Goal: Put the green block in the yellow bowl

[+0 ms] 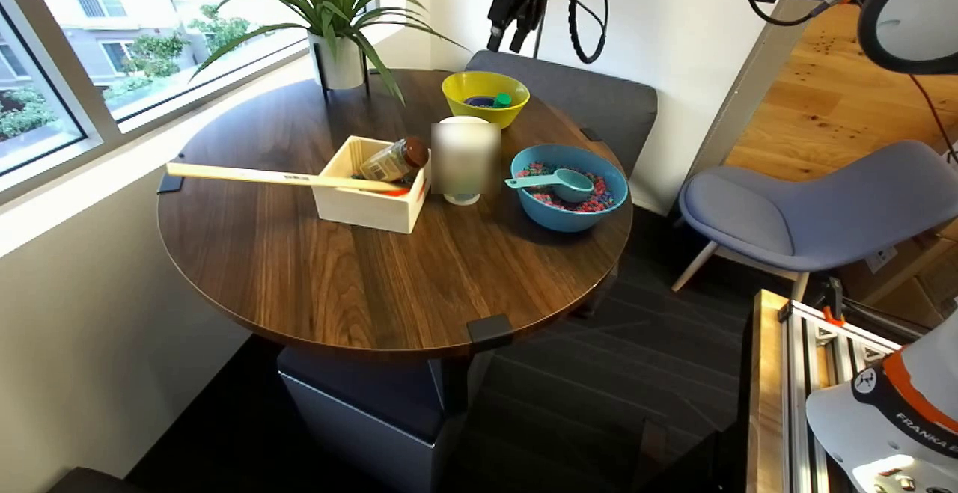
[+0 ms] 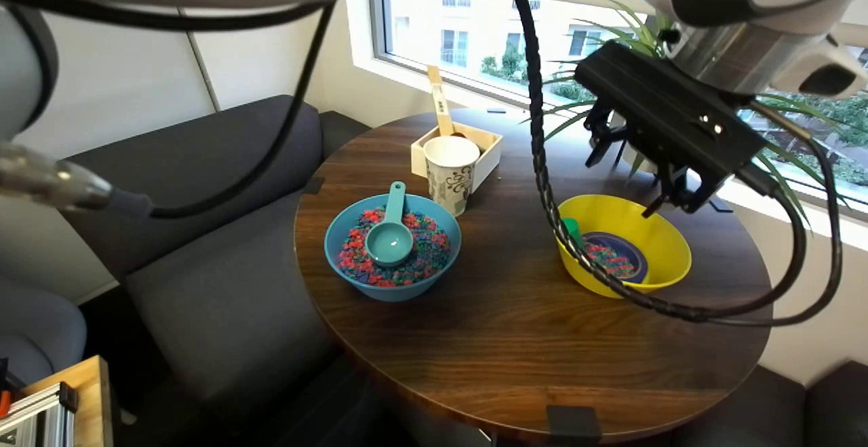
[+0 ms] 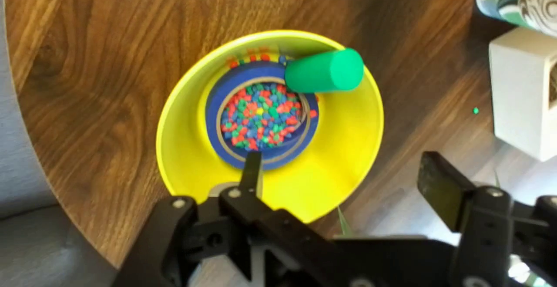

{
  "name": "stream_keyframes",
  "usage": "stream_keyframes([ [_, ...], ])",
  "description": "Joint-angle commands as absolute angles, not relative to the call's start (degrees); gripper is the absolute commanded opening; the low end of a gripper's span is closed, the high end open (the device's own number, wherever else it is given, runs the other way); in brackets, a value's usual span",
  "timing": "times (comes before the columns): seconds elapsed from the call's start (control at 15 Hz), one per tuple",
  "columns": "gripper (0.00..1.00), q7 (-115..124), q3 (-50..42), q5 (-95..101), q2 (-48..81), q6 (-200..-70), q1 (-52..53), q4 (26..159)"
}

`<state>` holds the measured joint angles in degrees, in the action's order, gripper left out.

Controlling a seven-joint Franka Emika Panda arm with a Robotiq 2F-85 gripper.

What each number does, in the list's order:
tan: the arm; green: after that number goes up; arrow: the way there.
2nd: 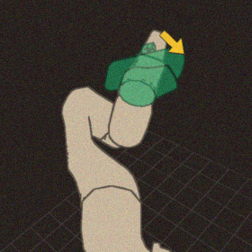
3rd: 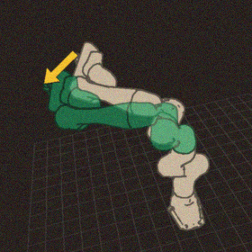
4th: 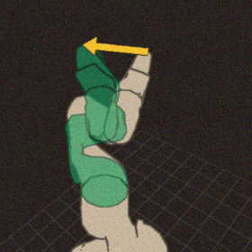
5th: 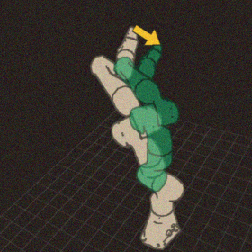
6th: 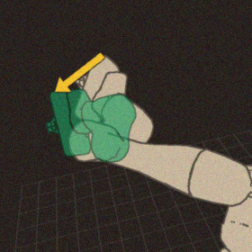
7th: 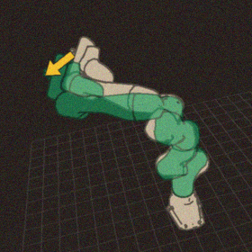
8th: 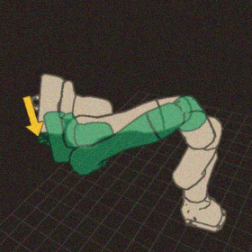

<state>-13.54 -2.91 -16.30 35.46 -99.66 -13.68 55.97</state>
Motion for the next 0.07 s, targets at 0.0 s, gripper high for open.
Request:
stream_keyframes([
  [0.0, 1.00, -12.4, -2.9, -16.2, 33.8, -101.0, -12.9, 57.2],
])
